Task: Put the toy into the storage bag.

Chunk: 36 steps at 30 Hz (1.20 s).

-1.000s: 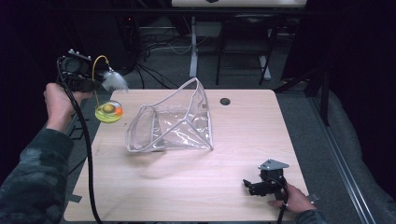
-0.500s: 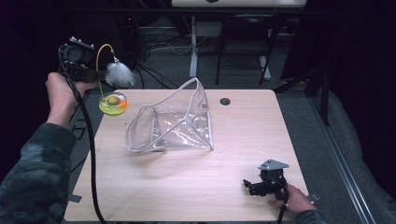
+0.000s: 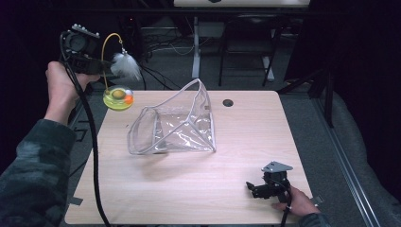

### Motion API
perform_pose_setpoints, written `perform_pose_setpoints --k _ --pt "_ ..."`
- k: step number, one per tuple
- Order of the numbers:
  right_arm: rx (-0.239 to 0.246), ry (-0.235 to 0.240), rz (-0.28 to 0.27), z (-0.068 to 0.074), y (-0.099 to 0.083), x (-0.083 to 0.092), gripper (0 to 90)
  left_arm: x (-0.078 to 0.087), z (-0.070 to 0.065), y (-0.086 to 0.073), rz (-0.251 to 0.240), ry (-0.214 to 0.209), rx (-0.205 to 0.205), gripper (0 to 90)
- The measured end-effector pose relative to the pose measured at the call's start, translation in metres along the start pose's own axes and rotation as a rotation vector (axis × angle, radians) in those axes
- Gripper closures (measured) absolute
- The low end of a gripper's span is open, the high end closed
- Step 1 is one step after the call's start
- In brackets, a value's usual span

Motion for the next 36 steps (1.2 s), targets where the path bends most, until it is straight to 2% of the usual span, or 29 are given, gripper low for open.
perform_pose_setpoints --k 8,23,32,34,36 --pt "-0.001 -0.001 0.0 0.0 0.0 0.0 0.0 0.001 -0.018 0.01 -0.02 -0.031 -0.03 87.8" --pt "0.0 0.0 0.001 0.0 0.0 0.0 0.0 -0.014 -0.046 0.012 -0.032 -0.108 -0.048 87.8" --pt "0.0 0.0 0.0 0.0 0.0 0.0 0.0 -0.023 -0.062 0.008 -0.037 -0.167 -0.053 87.8" --pt "-0.004 -0.001 -0.004 0.0 0.0 0.0 0.0 -0.027 -0.068 0.005 -0.024 -0.181 -0.073 87.8" --pt "-0.001 0.0 0.0 0.0 0.0 0.0 0.0 -0.032 -0.074 0.003 -0.022 -0.194 -0.074 87.8"
Point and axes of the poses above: each handheld gripper's, and its own axes: x roughly backward along the jaws, y roughly out of its top, z roughly to its left, the point moved 9 cm from there along -x, roughly forward along the jaws, and after that the axes turned 1 degree about z, right-handed, at the moved point
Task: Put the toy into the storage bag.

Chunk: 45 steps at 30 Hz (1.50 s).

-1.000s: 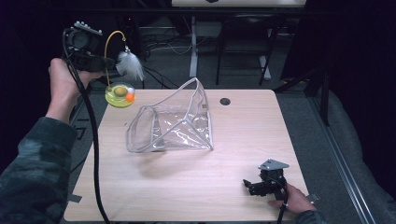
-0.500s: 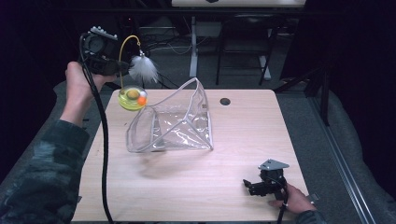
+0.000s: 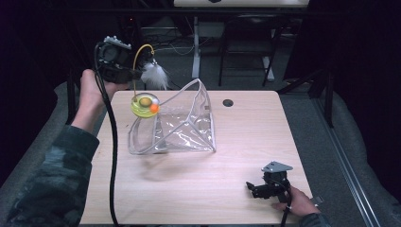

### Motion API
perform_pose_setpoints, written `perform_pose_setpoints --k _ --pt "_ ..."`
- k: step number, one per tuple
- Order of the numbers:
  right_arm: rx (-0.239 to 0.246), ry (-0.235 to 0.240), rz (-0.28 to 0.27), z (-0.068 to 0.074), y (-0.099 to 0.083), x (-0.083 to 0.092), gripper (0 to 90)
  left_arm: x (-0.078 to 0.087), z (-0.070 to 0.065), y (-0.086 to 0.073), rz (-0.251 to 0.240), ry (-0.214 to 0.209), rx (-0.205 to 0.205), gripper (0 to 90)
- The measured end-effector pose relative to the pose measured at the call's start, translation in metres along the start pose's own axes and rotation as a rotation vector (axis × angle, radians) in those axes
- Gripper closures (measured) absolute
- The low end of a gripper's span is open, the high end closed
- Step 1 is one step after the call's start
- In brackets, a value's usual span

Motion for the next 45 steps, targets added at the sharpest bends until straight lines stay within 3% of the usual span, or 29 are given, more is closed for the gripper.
perform_pose_setpoints --k 14,31,38,40,42,45 --pt "-0.004 -0.002 -0.004 0.0 0.0 0.0 0.0 -0.042 -0.02 -0.025 0.054 -0.067 -0.019 87.7" --pt "-0.008 0.005 -0.009 0.001 0.001 0.0 0.0 -0.075 -0.019 -0.054 0.099 -0.096 0.039 87.7" --pt "-0.003 0.007 -0.004 0.001 0.0 0.0 0.0 -0.089 -0.022 -0.063 0.141 -0.107 0.018 87.8" --pt "-0.029 0.012 -0.033 0.003 0.003 -0.002 0.0 -0.093 -0.025 -0.065 0.149 -0.115 0.018 87.7" --pt "-0.007 0.008 -0.009 0.001 0.001 0.0 0.0 -0.097 -0.029 -0.068 0.154 -0.118 0.013 87.7" --pt "-0.029 0.012 -0.033 0.003 0.003 -0.002 0.0 -0.103 -0.03 -0.072 0.162 -0.12 0.018 87.7"
Point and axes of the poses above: each handheld gripper's, and its own axes: x roughly backward along the jaws, y roughly out of its top, z roughly to its left, the point moved 9 cm from there along -x, roughly forward along the jaws, and after that the axes turned 1 degree about z, right-handed, at the moved point
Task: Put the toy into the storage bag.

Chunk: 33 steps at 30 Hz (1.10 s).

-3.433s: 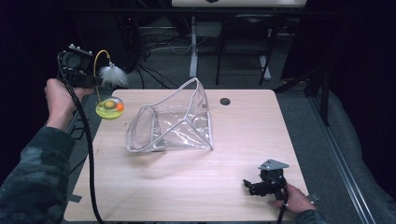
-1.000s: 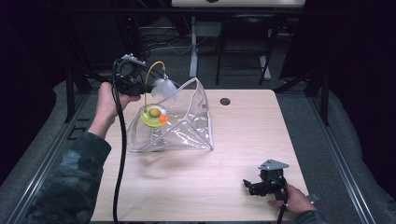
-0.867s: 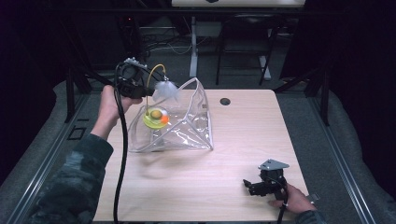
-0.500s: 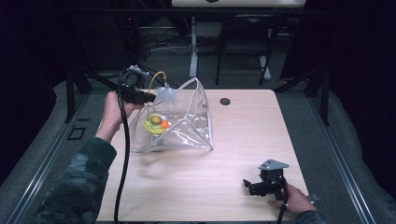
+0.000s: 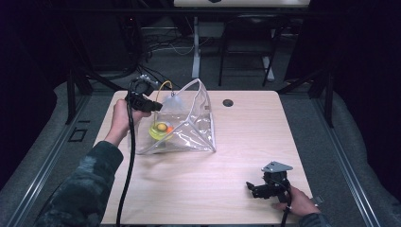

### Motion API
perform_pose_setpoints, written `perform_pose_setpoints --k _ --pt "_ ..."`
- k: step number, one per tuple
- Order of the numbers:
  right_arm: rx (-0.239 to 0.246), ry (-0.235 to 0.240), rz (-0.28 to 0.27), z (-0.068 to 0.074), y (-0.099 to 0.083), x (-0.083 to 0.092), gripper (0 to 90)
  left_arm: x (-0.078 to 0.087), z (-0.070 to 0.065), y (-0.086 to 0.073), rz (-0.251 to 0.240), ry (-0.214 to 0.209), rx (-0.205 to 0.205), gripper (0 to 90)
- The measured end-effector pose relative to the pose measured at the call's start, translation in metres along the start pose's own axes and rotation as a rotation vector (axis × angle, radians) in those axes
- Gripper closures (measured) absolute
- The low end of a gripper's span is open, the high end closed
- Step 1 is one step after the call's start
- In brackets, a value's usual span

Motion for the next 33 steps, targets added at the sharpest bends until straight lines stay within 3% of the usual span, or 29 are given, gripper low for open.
perform_pose_setpoints --k 5,10,12,13,19,27,30,32,33 --pt "0.03 -0.012 0.033 -0.003 -0.003 0.002 0.0 -0.01 0.001 -0.007 0.012 -0.002 0.017 87.7" --pt "0.03 -0.013 0.033 -0.003 -0.003 0.002 0.0 -0.019 0.002 -0.012 0.026 -0.016 0.035 87.7" --pt "0.001 0.0 0.0 0.0 0.0 0.0 0.0 -0.02 0.001 -0.013 0.023 -0.027 0.051 87.6" --pt "0.026 -0.005 0.029 -0.002 -0.002 0.002 0.0 -0.022 0.001 -0.013 0.018 -0.034 0.06 87.6" --pt "0.026 -0.014 0.029 -0.002 -0.002 0.002 0.0 -0.032 0.0 -0.019 0.042 -0.052 0.081 87.5" --pt "0.03 -0.012 0.033 -0.003 -0.003 0.002 0.0 -0.045 -0.002 -0.026 0.086 -0.057 0.077 87.2" --pt "0.026 -0.014 0.029 -0.002 -0.002 0.002 0.0 -0.047 -0.002 -0.028 0.078 -0.069 0.096 87.1" --pt "0.026 -0.014 0.029 -0.002 -0.002 0.002 0.0 -0.047 -0.002 -0.03 0.098 -0.067 0.097 84.3" --pt "0.026 -0.014 0.029 -0.002 -0.002 0.002 0.0 -0.046 -0.002 -0.031 0.11 -0.061 0.099 78.2"
Point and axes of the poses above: each handheld gripper's, and its own axes: x roughly backward along the jaws, y roughly out of its top, z roughly to its left, the point moved 9 cm from there along -x, roughly forward along the jaws, and after that the axes turned 1 degree about z, right-handed, at the moved point
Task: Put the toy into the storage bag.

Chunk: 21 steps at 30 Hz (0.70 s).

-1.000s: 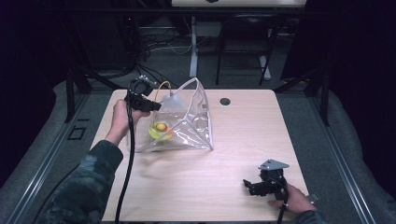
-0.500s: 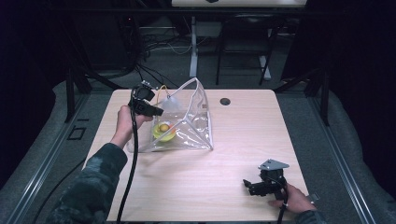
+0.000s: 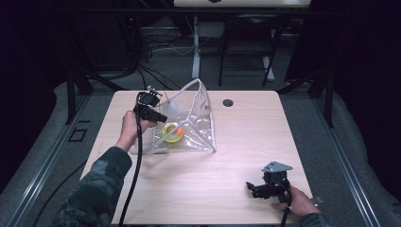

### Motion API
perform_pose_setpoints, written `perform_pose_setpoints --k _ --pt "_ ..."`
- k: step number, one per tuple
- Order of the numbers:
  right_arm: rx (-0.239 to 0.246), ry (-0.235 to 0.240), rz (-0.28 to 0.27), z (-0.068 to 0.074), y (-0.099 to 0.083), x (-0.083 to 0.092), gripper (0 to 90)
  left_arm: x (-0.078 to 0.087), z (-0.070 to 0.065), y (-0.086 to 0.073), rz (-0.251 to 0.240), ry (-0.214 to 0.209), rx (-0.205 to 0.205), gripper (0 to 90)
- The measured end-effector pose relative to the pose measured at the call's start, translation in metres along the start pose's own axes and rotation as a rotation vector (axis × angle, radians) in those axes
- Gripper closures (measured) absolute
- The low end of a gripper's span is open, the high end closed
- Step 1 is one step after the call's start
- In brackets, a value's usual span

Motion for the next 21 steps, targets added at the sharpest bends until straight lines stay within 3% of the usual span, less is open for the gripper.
perform_pose_setpoints --k 4,8,17,21 --pt "0.003 0.001 0.003 0.0 0.0 0.0 0.0 0.012 0.0 -0.002 -0.034 0.017 0.012 60.0" --pt "0.0 0.0 -0.001 0.0 0.0 0.0 0.0 0.023 0.001 -0.006 -0.052 0.039 0.022 47.4" --pt "0.0 0.0 0.0 0.0 0.0 0.0 0.0 0.054 0.001 -0.005 -0.132 0.127 -0.017 25.1" --pt "0.0 -0.001 0.0 0.0 0.0 0.0 0.0 0.069 0.003 -0.009 -0.159 0.165 -0.009 17.1"
Point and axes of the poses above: each handheld gripper's, and its own axes: x roughly backward along the jaws, y roughly out of its top, z roughly to its left, the point moved 9 cm from there along -x, roughly forward along the jaws, and after that the axes turned 1 degree about z, right-handed, at the moved point
